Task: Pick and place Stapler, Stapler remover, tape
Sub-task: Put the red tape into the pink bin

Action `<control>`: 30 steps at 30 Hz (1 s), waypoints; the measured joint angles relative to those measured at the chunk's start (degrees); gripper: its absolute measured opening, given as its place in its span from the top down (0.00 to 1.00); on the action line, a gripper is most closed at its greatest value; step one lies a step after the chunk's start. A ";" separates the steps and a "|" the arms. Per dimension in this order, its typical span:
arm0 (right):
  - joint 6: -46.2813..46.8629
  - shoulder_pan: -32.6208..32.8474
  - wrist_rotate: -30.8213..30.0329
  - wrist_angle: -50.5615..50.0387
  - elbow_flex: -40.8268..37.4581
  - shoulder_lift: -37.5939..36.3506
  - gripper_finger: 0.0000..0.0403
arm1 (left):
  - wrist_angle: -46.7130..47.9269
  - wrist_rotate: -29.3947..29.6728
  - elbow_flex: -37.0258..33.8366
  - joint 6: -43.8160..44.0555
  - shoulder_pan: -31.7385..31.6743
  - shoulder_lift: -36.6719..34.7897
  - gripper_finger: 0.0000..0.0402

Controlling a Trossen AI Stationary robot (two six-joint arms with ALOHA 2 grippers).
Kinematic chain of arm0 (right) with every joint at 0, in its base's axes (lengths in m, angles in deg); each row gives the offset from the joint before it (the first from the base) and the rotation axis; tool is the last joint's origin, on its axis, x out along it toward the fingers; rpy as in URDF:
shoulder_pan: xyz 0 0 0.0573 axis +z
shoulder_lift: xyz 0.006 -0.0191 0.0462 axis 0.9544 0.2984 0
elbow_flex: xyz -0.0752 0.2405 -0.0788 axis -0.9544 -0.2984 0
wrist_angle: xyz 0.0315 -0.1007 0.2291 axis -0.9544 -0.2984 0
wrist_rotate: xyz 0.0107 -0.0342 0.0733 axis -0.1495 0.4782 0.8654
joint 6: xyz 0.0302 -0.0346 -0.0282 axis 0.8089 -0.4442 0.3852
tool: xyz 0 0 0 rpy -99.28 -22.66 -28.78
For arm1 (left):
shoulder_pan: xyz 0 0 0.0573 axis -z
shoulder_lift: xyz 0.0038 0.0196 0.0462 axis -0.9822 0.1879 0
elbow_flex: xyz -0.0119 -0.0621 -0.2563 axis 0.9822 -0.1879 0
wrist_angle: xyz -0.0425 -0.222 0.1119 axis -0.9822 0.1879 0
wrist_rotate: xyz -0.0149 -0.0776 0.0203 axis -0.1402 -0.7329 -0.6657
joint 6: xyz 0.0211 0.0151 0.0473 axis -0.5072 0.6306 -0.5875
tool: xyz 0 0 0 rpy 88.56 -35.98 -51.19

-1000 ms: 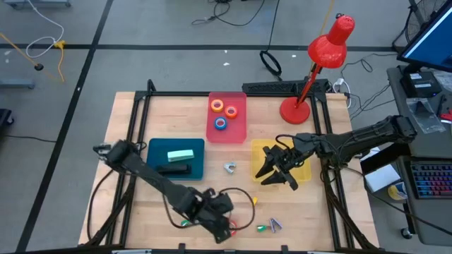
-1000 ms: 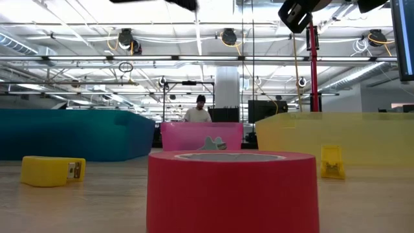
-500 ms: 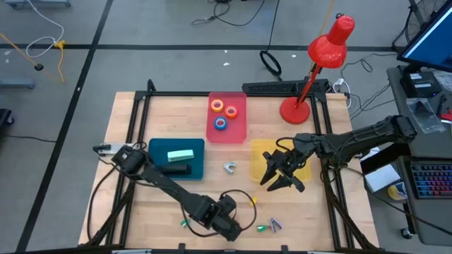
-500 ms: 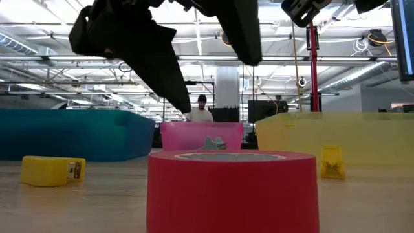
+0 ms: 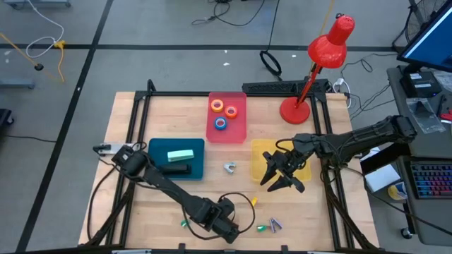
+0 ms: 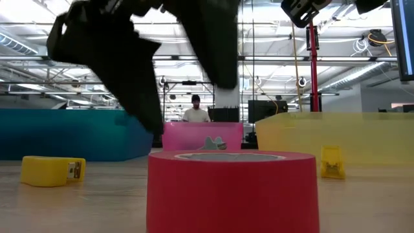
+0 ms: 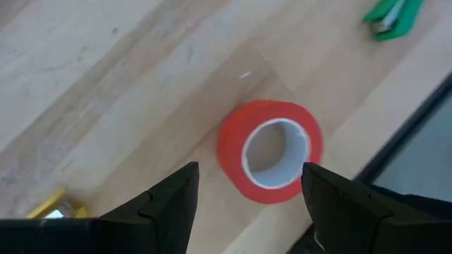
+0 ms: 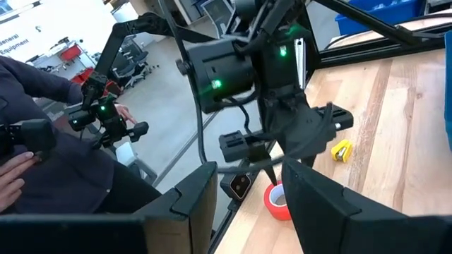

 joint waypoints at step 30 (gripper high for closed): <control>-2.27 0.00 -0.25 0.21 0.04 0.00 0.63 | -2.27 -8.07 -0.28 -3.48 -1.86 1.42 0.90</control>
